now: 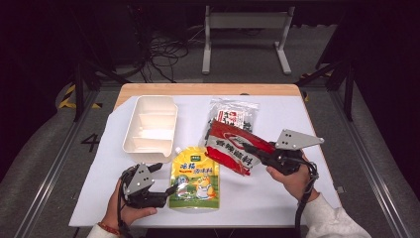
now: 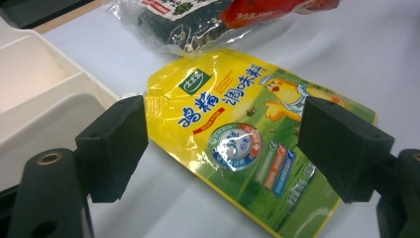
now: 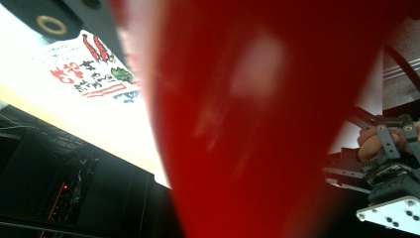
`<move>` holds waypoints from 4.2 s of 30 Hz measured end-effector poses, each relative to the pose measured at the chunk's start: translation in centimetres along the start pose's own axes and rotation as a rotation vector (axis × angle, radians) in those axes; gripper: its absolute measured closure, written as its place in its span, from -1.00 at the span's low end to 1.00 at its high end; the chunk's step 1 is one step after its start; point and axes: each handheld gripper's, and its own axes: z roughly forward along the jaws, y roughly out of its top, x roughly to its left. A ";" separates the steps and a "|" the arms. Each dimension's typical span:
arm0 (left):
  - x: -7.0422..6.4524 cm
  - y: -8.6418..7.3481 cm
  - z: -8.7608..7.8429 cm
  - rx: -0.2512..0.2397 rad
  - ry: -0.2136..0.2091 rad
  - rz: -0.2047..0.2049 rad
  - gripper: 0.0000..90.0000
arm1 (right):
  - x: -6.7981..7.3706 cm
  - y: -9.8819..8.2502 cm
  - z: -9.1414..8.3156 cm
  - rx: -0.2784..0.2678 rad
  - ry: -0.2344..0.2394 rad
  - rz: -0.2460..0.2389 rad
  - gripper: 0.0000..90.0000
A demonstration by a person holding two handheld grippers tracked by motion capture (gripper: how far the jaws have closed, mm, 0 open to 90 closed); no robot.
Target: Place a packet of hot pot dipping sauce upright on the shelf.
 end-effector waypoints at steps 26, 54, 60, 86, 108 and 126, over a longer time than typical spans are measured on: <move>-0.4 -5.3 -4.2 0.042 0.072 -0.131 -0.57 | -2.3 5.2 5.8 -0.054 0.004 -0.032 0.99; -0.6 -6.6 -5.0 0.045 0.101 -0.172 -0.59 | -5.9 9.0 15.9 -0.107 0.015 0.048 0.99; -0.5 -6.8 -4.9 0.042 0.107 -0.192 -0.62 | -6.4 9.5 18.7 -0.109 0.018 0.068 0.99; -0.9 -7.5 -5.5 0.060 0.100 -0.211 -0.63 | -6.6 10.9 26.7 -0.108 0.041 -0.001 0.99; -1.2 -7.8 -6.0 0.064 0.094 -0.217 -0.63 | -6.4 8.5 29.8 -0.033 0.022 0.061 0.97; -1.2 -7.6 -5.5 0.072 0.072 -0.193 -0.63 | -6.3 8.1 30.8 0.081 -0.014 0.064 0.94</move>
